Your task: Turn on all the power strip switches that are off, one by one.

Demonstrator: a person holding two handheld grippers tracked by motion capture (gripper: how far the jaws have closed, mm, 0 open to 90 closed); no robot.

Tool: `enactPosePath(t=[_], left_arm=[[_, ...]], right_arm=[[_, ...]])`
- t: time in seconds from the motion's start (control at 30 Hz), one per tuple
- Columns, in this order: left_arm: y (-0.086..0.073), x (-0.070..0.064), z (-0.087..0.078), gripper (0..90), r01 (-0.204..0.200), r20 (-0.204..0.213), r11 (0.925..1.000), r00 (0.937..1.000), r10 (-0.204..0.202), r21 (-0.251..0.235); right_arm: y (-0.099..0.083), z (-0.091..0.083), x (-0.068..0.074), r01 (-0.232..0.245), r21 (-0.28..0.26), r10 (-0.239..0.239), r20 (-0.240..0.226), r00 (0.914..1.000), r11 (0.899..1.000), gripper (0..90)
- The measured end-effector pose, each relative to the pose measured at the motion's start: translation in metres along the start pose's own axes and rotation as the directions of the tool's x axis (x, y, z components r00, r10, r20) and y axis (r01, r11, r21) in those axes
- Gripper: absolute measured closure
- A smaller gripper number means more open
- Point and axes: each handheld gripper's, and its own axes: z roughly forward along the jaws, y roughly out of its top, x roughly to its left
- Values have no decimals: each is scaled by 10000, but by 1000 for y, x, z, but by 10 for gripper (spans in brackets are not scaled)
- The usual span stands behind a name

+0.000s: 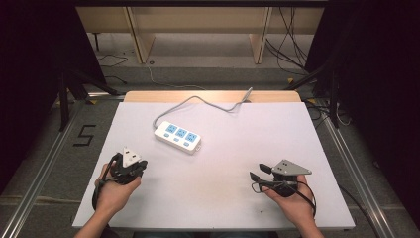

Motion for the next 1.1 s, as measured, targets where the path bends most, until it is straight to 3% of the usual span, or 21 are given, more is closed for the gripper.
enactPosePath(t=[0.17, 0.43, 1.1], left_arm=[[7, 6, 4, 896, 174, 321, 9998, 9993, -179, 132], [19, 18, 2, 897, 393, 121, 9992, 9992, -392, -62], [39, 26, 22, 897, 475, 156, 9975, 9987, -484, 520]], right_arm=[[2, 1, -1, 143, 102, -143, 19, 9999, 9998, 455], [3, 1, 1, 271, 88, -270, -25, 9996, 9996, 432], [1, 0, 2, 99, 44, -98, -110, 9999, 9999, 381]])
